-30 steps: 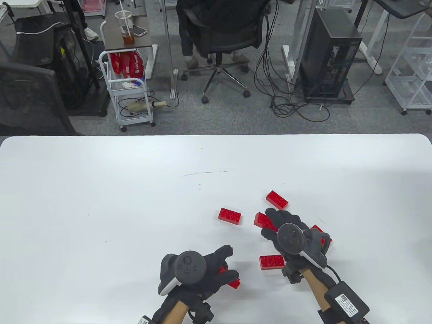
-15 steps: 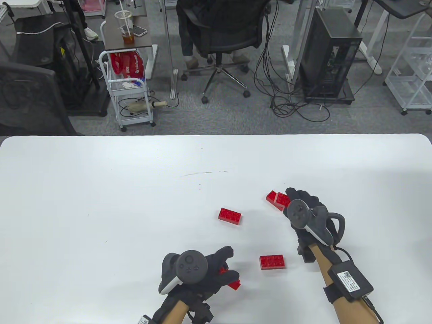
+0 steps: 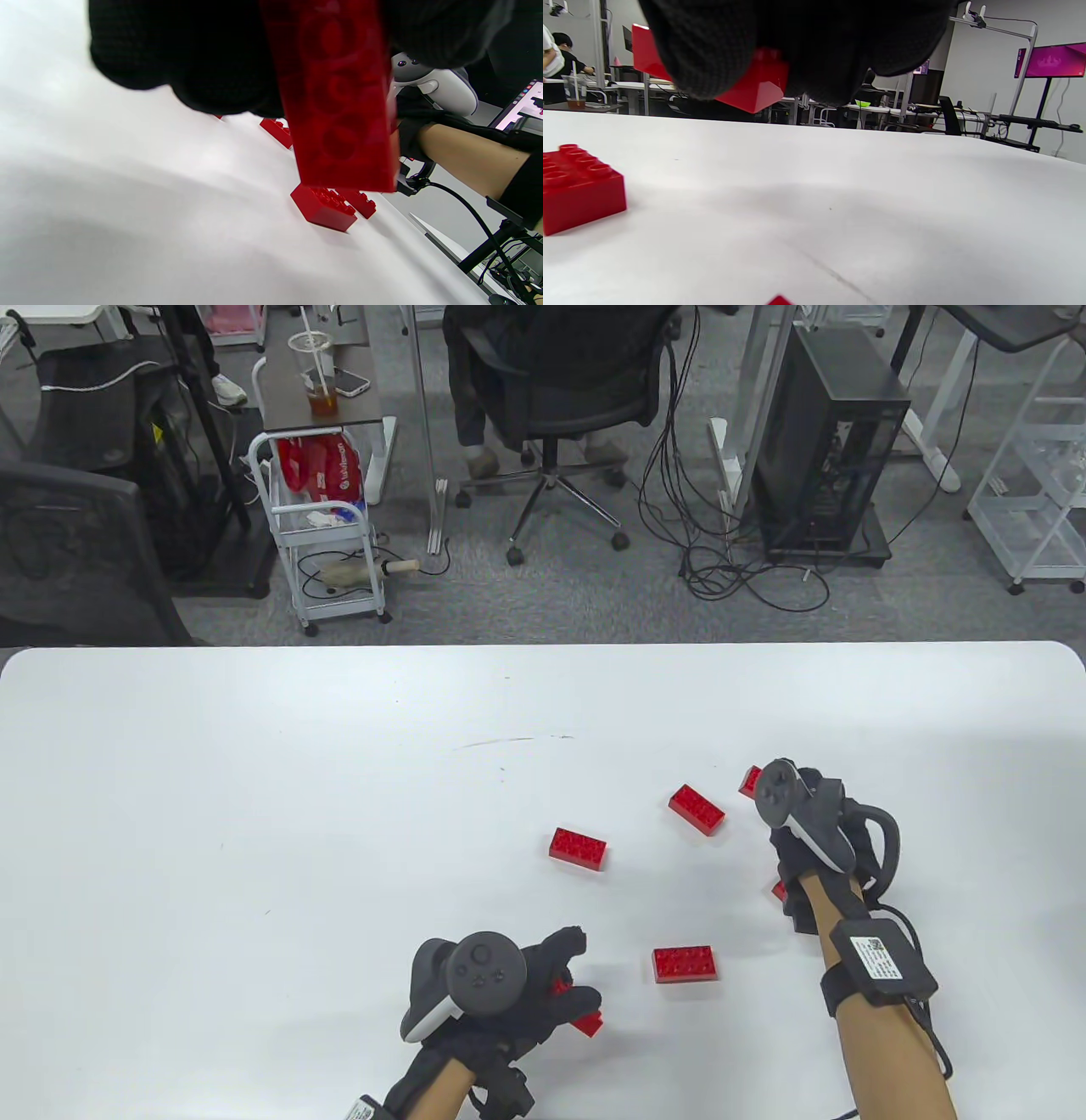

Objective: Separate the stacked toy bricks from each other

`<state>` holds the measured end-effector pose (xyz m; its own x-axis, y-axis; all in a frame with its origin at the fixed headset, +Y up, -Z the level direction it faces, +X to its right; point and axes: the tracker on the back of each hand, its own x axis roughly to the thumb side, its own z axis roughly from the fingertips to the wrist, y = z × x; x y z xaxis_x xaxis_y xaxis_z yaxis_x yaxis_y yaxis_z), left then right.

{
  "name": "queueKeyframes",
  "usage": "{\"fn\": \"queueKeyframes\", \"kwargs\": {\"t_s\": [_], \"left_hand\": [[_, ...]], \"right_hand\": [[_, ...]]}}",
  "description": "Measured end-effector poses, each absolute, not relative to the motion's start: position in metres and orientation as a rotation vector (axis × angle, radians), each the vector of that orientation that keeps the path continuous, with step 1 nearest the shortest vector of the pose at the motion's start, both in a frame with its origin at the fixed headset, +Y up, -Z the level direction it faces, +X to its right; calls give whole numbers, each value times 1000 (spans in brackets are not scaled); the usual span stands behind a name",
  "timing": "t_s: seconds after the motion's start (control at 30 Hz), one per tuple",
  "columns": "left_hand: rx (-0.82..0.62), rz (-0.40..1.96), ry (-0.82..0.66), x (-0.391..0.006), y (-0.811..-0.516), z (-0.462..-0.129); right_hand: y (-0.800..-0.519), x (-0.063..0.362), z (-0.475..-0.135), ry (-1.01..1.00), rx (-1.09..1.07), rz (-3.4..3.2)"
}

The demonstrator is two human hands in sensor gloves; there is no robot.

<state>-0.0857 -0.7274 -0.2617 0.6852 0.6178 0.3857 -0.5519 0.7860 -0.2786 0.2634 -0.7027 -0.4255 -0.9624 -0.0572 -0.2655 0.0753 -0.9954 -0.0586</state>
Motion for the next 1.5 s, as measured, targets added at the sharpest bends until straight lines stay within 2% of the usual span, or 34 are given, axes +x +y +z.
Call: {"fn": "queueKeyframes", "kwargs": {"t_s": [0.7, 1.5], "left_hand": [[-199, 638, -461, -87, -730, -268], [-217, 623, -457, -87, -732, -269]], "right_hand": [[-725, 313, -465, -194, 618, -2976], [-741, 326, -469, -260, 626, -2960]]}}
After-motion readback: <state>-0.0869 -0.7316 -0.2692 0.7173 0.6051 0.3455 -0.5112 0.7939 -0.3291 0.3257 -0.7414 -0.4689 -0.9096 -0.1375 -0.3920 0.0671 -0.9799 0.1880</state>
